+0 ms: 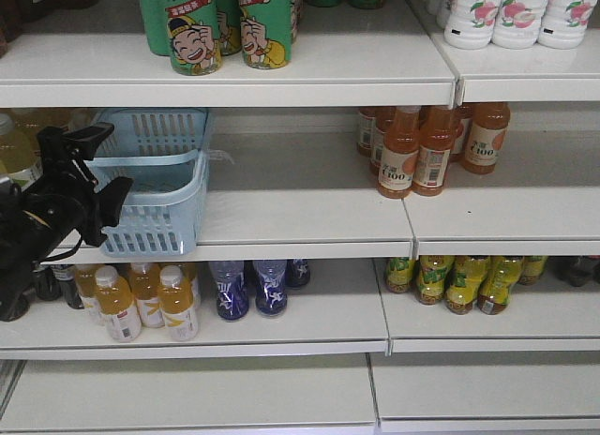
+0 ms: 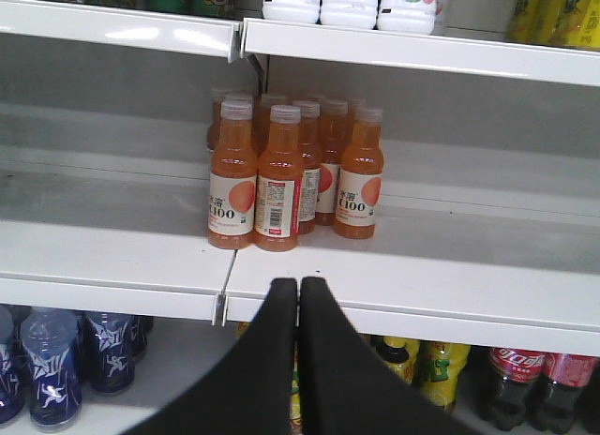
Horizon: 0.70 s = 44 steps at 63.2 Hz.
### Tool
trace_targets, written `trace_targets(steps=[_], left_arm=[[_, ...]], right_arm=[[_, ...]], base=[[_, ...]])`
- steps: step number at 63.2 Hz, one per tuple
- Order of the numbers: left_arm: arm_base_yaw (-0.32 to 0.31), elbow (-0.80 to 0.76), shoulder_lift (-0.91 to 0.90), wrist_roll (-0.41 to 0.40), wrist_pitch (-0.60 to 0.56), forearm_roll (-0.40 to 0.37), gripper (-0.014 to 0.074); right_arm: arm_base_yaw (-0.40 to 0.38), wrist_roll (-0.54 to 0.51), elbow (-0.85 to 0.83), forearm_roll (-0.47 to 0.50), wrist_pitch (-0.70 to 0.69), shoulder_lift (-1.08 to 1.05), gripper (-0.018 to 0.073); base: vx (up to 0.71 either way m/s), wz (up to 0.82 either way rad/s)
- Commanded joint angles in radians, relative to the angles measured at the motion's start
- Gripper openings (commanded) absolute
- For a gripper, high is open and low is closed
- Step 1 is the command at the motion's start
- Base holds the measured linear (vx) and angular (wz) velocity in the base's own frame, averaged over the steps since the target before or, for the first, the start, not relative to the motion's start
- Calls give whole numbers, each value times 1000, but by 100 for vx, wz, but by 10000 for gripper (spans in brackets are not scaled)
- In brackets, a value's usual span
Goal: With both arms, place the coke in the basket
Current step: 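Lower the open left gripper around the basket handle and close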
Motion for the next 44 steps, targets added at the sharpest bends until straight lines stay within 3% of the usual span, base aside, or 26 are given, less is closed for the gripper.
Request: trace_targets(steps=[1, 44], left_arm=[[2, -39, -33, -4, -48, -11, 594], [2, -137, 23, -4, 20, -13, 581]], right_arm=[[-7, -11, 17, -10, -67, -11, -5], [-7, -11, 17, -10, -67, -11, -5]], base=[[0, 0], [0, 0]])
